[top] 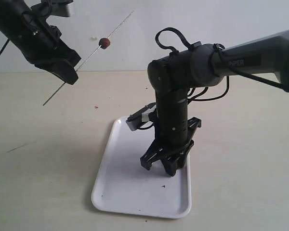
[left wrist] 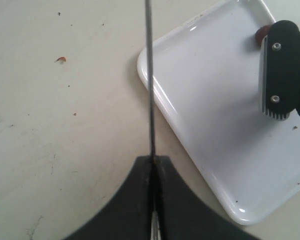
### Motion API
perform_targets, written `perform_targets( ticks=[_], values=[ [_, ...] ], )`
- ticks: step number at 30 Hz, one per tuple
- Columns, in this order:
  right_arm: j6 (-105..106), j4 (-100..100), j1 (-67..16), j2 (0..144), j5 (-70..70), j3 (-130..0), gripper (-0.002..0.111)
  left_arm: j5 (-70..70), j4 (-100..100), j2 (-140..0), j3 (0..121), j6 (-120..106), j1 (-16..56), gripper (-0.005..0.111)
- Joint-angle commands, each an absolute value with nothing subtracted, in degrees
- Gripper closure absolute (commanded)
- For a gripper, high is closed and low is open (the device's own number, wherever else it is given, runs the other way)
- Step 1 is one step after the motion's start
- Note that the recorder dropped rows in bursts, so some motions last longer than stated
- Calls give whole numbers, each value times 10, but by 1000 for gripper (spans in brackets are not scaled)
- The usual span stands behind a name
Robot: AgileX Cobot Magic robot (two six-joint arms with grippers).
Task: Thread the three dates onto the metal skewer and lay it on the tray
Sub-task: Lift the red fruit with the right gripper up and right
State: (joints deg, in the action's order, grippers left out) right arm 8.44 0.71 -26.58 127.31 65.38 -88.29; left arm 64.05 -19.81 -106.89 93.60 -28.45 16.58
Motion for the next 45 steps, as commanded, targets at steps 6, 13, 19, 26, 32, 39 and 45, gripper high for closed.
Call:
perform_targets(
  ticks=[6,13,19,26,32,39,45],
  values=[
    [58,16,-267,1263,643,-884,79,640,-197,-1068,935,-285,165,107],
    [47,14,-267,1206,638,-884,79,642,-151,-1066,935,-283,165,107],
    [0,9,-266,1154,638,-884,79,643,-145,-1049,935,-284,148,107],
    [-97,-67,-259,1076,684,-884,79,642,-144,-1011,910,-294,138,107],
    [-108,-118,-259,1009,700,-884,79,637,-186,-986,877,-316,139,107],
    [-132,-124,-260,952,700,-884,79,614,-187,-954,837,-327,161,107],
    [-170,-68,-260,922,700,-884,79,629,-186,-930,832,-327,161,107]
  ],
)
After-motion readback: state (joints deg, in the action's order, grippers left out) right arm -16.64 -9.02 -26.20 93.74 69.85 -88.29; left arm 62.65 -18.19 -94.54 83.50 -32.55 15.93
